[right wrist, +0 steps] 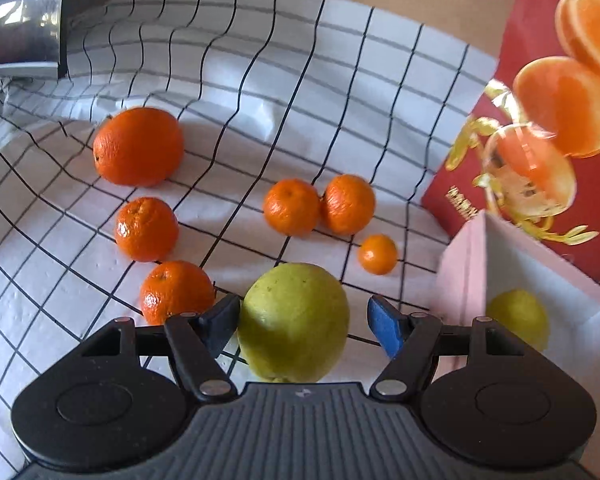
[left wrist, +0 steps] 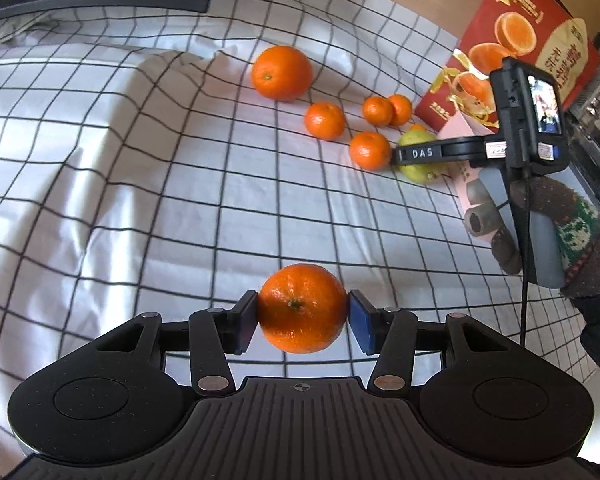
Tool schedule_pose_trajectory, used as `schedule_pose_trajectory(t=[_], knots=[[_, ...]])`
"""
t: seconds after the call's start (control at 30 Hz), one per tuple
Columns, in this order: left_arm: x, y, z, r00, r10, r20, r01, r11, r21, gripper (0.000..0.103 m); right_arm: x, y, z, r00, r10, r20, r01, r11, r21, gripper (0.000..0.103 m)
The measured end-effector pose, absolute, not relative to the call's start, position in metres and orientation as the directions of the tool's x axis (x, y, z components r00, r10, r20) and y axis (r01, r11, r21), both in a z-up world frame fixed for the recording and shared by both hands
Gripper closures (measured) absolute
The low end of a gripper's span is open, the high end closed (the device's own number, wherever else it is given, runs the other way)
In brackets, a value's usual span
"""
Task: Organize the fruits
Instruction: 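Grasp the green lemon with the right tool while the left tool holds the tangerine, then carry both fruits over the pink box and open the left tool to drop the tangerine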
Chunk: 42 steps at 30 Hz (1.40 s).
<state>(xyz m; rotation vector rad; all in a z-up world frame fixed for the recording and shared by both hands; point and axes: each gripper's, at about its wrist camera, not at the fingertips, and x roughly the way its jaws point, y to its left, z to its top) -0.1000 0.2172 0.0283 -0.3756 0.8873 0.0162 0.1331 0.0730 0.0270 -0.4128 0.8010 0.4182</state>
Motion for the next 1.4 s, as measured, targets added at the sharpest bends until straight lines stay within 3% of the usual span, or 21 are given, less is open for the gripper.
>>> schedule_pose_trajectory(t=[0.17,0.63,1.17,1.4], knots=[[-0.1,0.222,0.025,0.63,-0.144,-0.763,-0.172,0.932,-0.318,0.049,0.135,0.077,0.017,0.589,0.196,-0.784,-0.494,0.855,-0.158,0.042],[-0.056,0.192,0.012,0.605,-0.199,-0.771,-0.054,0.956,-0.289,0.049,0.042,0.039,0.047,0.529,0.32,-0.786,-0.552,0.833,-0.031,0.043],[-0.012,0.126,0.006,0.589,-0.293,-0.753,0.17,0.956,-0.239,0.049,-0.015,-0.052,0.027,0.539,0.184,-0.822,-0.316,0.949,0.006,0.042],[-0.01,0.119,0.006,0.592,-0.282,-0.755,0.184,0.959,-0.214,0.049,-0.018,-0.059,0.023,0.545,0.177,-0.819,-0.278,0.96,0.023,0.035]])
